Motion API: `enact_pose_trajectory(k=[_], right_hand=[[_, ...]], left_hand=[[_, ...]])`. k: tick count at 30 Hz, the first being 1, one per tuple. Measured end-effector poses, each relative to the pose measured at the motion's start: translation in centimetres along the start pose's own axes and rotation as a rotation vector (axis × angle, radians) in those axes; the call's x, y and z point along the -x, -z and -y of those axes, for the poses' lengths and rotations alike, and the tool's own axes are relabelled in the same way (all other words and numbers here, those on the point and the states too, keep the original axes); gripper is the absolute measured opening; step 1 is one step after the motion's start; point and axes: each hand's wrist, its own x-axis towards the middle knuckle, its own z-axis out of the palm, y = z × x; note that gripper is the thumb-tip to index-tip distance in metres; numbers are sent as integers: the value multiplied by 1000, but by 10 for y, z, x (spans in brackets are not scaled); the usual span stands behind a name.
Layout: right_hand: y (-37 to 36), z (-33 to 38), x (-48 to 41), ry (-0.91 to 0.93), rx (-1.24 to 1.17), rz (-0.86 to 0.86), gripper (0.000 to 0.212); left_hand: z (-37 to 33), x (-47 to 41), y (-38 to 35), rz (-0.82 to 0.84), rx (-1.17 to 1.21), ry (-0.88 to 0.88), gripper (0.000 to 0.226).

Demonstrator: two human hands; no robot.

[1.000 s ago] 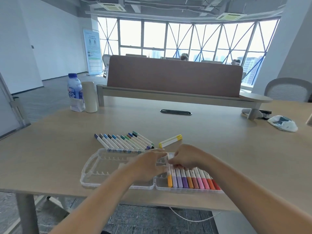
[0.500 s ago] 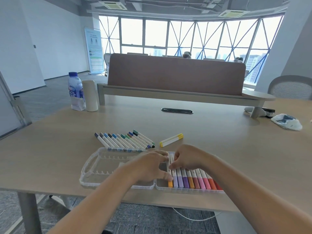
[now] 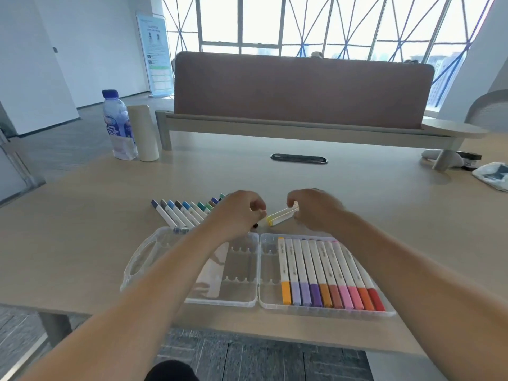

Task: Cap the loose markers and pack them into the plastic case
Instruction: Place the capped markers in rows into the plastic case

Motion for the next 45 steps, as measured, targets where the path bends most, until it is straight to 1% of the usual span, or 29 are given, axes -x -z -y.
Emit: enact_pose_trajectory(k=[3, 6, 11, 15, 18, 23, 27, 31, 36, 42, 45], right_hand=[[0, 1, -5, 49, 64, 3, 19], [3, 0, -7, 97, 107, 62, 12], [9, 0, -5, 152, 133, 145, 16], [15, -2, 2, 172, 181, 125, 13], [25, 2, 10, 106, 107, 143, 16], [44, 28, 47, -15, -185, 324, 28], [39, 46, 75, -87, -329, 435, 19], [33, 54, 84, -95, -370, 432, 28], [29, 50, 85, -73, -399, 404, 34], [22, 47, 83, -48, -420, 383, 26], [20, 46, 81, -34, -382, 383, 30]], left_hand=[[2, -4, -2, -14, 1, 0, 20], [2, -5, -4, -33, 6, -3, 20], [0, -2, -4, -30, 1, -13, 19], [-1, 5, 0, -38, 15, -9, 19], [-2, 16, 3, -41, 26, 4, 17], [-1, 43, 2, -5, 26, 15, 17], [-6, 64, -4, 96, 31, 3, 32], [-7, 75, -11, 207, 6, -33, 48], [-8, 78, -14, 224, -74, -93, 54], [-7, 74, -17, 266, -112, -103, 79], [-7, 73, -19, 286, -179, -114, 86]])
